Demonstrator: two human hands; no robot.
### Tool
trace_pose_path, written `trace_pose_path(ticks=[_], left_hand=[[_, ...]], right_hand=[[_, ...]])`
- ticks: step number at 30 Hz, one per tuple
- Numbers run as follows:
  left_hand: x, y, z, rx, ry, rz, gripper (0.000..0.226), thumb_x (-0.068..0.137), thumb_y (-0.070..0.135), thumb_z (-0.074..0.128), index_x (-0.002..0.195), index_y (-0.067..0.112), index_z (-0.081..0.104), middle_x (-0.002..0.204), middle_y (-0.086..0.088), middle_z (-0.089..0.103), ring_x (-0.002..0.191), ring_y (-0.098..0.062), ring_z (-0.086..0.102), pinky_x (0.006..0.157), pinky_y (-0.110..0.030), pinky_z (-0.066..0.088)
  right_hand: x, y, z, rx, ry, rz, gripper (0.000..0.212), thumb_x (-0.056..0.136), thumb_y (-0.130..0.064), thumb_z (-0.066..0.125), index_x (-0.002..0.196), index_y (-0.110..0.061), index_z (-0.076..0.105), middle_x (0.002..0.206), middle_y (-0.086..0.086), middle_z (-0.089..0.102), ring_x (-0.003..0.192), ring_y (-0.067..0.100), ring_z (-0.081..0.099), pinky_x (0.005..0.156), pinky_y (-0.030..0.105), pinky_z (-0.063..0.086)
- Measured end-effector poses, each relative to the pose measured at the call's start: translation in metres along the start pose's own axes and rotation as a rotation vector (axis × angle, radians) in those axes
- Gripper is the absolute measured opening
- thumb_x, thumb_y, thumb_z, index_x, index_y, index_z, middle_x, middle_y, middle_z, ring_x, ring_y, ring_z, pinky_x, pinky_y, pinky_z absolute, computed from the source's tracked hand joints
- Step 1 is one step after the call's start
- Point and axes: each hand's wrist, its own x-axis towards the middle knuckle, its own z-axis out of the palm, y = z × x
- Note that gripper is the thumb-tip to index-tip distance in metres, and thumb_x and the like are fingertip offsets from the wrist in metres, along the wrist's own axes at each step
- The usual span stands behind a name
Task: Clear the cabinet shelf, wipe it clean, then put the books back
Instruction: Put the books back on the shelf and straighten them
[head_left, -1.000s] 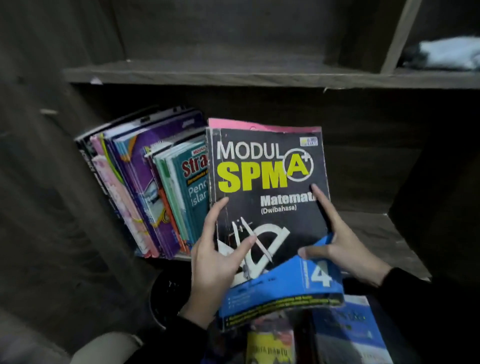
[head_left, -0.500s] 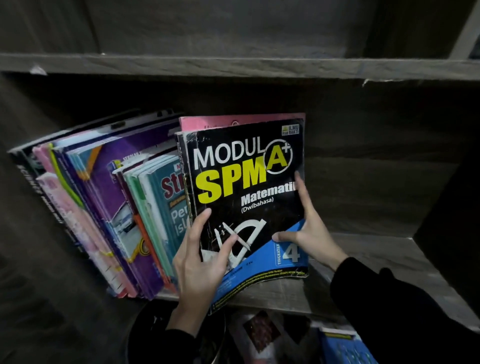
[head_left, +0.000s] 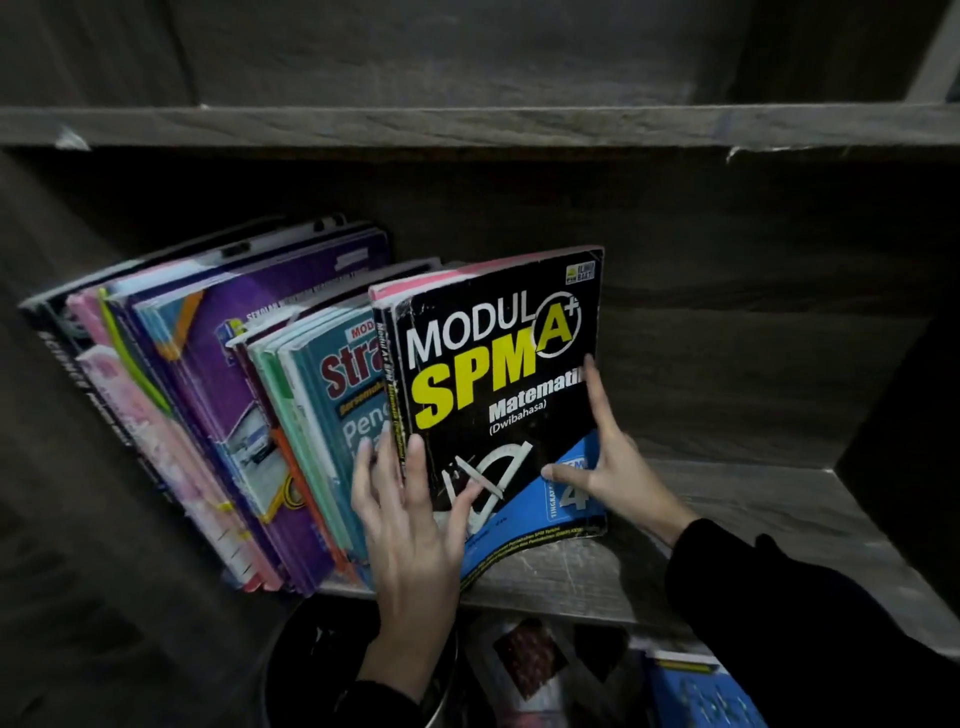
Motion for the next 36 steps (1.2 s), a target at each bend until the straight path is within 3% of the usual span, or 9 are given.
trace_pose_path(ticks=[2,5,8,14,19,28,31,33,36], left_hand=[[-0.008,-0.004,-0.002,0.078,-0.031,0.057,0.093,0.091,0.031,0.059,0.152,0.015,-0.01,0.152,-0.026,0.02,0.139,-0.042,0.024,0.111,-0.055,0.029],[-0.023,-0.007,-0.005,0.11,-0.072,0.027,0.1,0.088,0.02,0.065,0.149,0.003,-0.012,0.153,-0.031,0.01,0.141,-0.044,0.022,0.112,-0.052,0.03],[-0.035,-0.007,-0.001,0.115,-0.094,-0.004,0.106,0.085,0.013,0.072,0.15,0.002,-0.011,0.154,-0.032,0.005,0.135,-0.045,0.033,0.107,-0.052,0.038],[-0.027,0.0,0.0,0.015,-0.137,-0.048,0.094,0.089,0.018,0.057,0.151,0.01,-0.013,0.157,-0.025,-0.01,0.143,-0.044,0.016,0.112,-0.054,0.026],[-0.029,0.005,-0.004,0.0,-0.175,-0.105,0.086,0.092,0.016,0.049,0.152,0.017,-0.013,0.158,-0.02,-0.01,0.145,-0.037,0.015,0.118,-0.044,0.012],[-0.058,0.019,-0.017,0.112,-0.168,-0.155,0.087,0.084,-0.006,0.048,0.153,0.01,-0.002,0.158,-0.023,0.001,0.146,-0.037,0.012,0.112,-0.056,0.028],[-0.06,0.037,-0.02,0.055,-0.196,0.013,0.082,0.082,0.0,0.046,0.153,0.014,0.007,0.158,-0.017,0.009,0.147,-0.035,0.009,0.118,-0.049,0.014],[-0.066,0.059,-0.017,-0.052,-0.251,0.109,0.065,0.085,0.005,0.042,0.147,0.013,0.024,0.155,-0.014,0.021,0.145,-0.033,0.016,0.118,-0.044,0.016],[-0.094,0.093,0.001,-0.216,-0.329,0.159,0.043,0.087,0.007,0.041,0.13,0.01,0.042,0.138,-0.016,0.044,0.134,-0.033,0.035,0.113,-0.042,0.028]], right_hand=[[-0.001,0.006,0.011,-0.053,0.052,0.01,0.112,0.082,-0.01,0.073,0.137,-0.066,-0.007,0.143,-0.027,0.023,0.125,0.005,0.046,0.104,0.035,0.041],[-0.003,0.018,0.034,-0.212,0.113,0.047,0.098,0.089,-0.017,0.066,0.139,-0.064,-0.004,0.131,-0.002,0.041,0.108,0.01,0.05,0.091,0.026,0.045],[-0.003,0.026,0.048,-0.31,0.15,0.08,0.09,0.093,-0.022,0.06,0.135,-0.065,-0.007,0.126,0.002,0.04,0.098,0.019,0.056,0.085,0.039,0.054],[0.006,0.028,0.038,-0.497,0.147,0.157,0.091,0.091,-0.031,0.063,0.138,-0.055,-0.011,0.126,0.013,0.042,0.115,0.03,0.045,0.099,0.041,0.039],[0.004,0.021,0.044,-0.489,0.156,0.19,0.091,0.09,-0.029,0.064,0.148,-0.046,-0.004,0.125,0.013,0.04,0.114,0.029,0.046,0.099,0.044,0.043],[-0.021,0.022,0.051,-0.401,0.143,0.193,0.078,0.088,-0.021,0.065,0.151,-0.031,0.02,0.137,0.009,0.037,0.126,0.026,0.04,0.106,0.041,0.037],[-0.043,0.026,0.048,-0.249,0.357,0.052,0.053,0.088,-0.003,0.059,0.136,-0.022,0.05,0.117,0.005,0.052,0.105,0.018,0.053,0.094,0.03,0.043],[-0.066,0.029,0.043,-0.199,0.547,-0.088,0.038,0.081,0.007,0.051,0.11,-0.014,0.068,0.094,0.0,0.059,0.083,0.009,0.055,0.079,0.018,0.044],[-0.111,0.049,0.032,-0.212,0.651,-0.132,0.028,0.076,-0.004,0.041,0.077,-0.007,0.069,0.075,0.001,0.061,0.072,0.01,0.055,0.069,0.017,0.041]])
